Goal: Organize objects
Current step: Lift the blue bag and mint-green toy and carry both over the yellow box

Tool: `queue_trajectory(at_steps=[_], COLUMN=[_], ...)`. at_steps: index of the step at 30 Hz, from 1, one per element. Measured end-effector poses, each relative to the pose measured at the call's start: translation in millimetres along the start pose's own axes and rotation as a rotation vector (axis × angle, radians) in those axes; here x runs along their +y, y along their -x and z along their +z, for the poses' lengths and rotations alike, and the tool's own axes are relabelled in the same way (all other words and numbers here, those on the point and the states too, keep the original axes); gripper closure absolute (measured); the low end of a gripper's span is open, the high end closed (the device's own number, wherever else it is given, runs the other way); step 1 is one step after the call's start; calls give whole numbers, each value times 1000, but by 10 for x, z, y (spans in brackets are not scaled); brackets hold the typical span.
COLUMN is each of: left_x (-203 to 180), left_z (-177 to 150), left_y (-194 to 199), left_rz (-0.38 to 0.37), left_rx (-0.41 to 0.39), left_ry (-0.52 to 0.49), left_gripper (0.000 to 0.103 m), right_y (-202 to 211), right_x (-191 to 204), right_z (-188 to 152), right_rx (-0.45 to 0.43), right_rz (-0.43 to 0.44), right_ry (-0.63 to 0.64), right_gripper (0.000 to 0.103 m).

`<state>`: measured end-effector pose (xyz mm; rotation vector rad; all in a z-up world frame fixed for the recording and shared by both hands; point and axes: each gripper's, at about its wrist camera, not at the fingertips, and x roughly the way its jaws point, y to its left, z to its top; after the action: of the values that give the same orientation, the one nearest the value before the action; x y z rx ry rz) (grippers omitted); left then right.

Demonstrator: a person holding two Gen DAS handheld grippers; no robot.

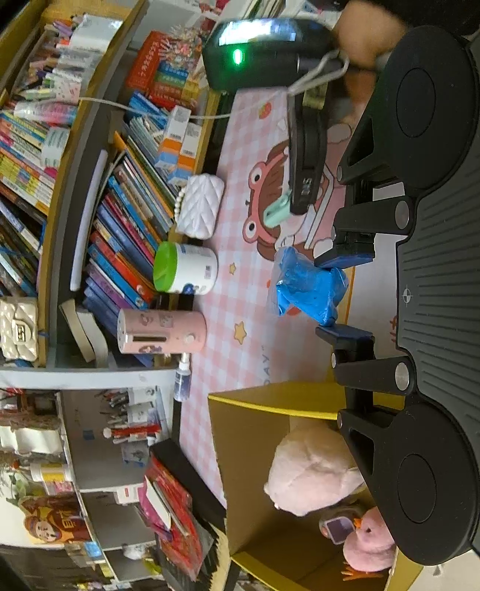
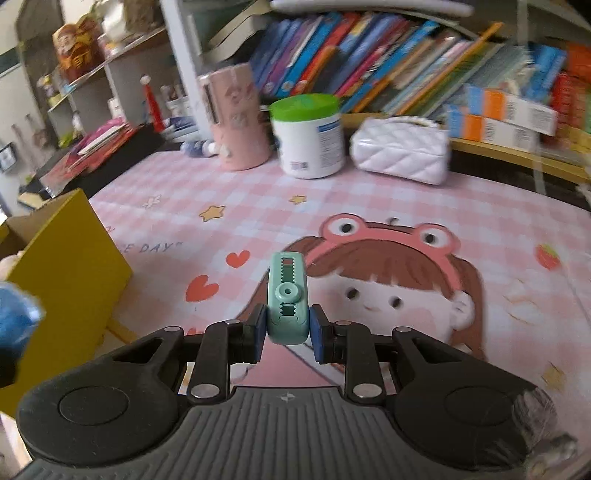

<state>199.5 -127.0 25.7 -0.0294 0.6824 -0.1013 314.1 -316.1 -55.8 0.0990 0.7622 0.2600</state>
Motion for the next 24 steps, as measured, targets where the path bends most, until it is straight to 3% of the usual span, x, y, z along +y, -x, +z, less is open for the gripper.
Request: queue_trajectory(at_steps=[10, 18, 24], left_x=[50, 73, 223], left_z=[-109, -226, -393], left_y=[205, 383, 557], left_rz=[-99, -214, -254], left_rx=[-36, -41, -36], left_ry=[-12, -62, -79], left_gripper=[73, 73, 73], right_y=[881, 1283, 1482], right_x=[100, 240, 474], right_z=[-329, -594, -804], right_rx=[-36, -57, -50], right_rz=[-81, -183, -223], right_ry=[-72, -116, -122], right_gripper=[80, 80, 80])
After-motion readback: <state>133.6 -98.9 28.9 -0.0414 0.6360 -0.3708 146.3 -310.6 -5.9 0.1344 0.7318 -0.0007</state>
